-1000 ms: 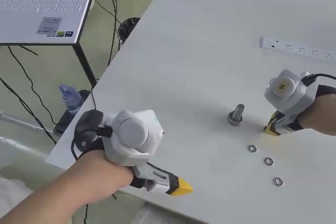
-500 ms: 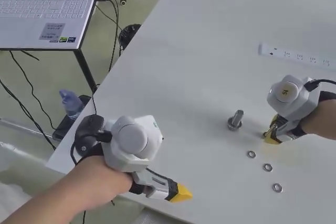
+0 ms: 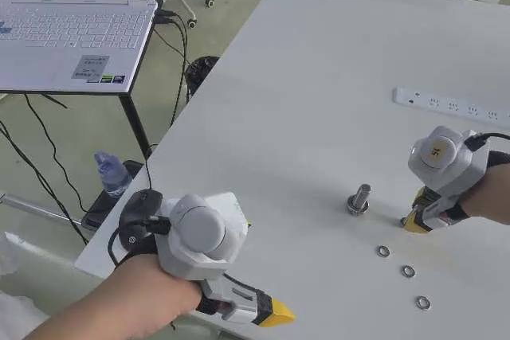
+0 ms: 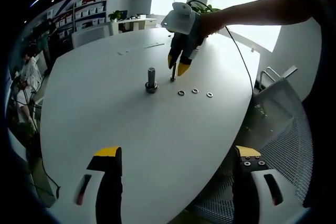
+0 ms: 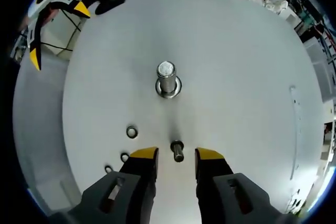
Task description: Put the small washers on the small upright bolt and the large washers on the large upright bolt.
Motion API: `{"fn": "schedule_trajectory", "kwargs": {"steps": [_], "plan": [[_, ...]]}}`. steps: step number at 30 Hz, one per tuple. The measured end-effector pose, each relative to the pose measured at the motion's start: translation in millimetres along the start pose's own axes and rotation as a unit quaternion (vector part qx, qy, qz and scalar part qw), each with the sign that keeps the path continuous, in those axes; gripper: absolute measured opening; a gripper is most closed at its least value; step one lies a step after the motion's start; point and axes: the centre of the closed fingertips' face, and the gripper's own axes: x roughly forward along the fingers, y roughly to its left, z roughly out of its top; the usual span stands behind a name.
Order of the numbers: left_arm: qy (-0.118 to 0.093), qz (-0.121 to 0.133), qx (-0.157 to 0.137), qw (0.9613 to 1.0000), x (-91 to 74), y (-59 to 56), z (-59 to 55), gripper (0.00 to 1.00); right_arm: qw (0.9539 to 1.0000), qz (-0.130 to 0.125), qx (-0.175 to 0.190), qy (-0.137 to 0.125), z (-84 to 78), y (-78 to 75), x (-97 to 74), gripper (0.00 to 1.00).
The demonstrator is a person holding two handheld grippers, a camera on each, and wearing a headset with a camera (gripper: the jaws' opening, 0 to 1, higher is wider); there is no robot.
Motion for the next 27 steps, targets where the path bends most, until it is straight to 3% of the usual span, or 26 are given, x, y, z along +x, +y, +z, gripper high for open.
{"fn": "schedule_trajectory", "kwargs": {"steps": [16,23,27], "plan": [[-0.041,0.018,0.025,0.9987,-9.4,3.4,22.5,0.95,0.9998,-0.015,0.015,-0.006,1.4,-0.3,-39.1,0.31],[-0.031,0.019,0.040,0.9985,-9.6,3.2,16.6,0.96,0.9996,-0.022,0.012,-0.011,-0.6,6.1,-42.9,0.31],[-0.035,0.013,0.034,0.9987,-11.1,1.2,16.5,0.99,0.9994,-0.021,0.020,-0.017,-0.6,12.3,-44.1,0.31]]}}
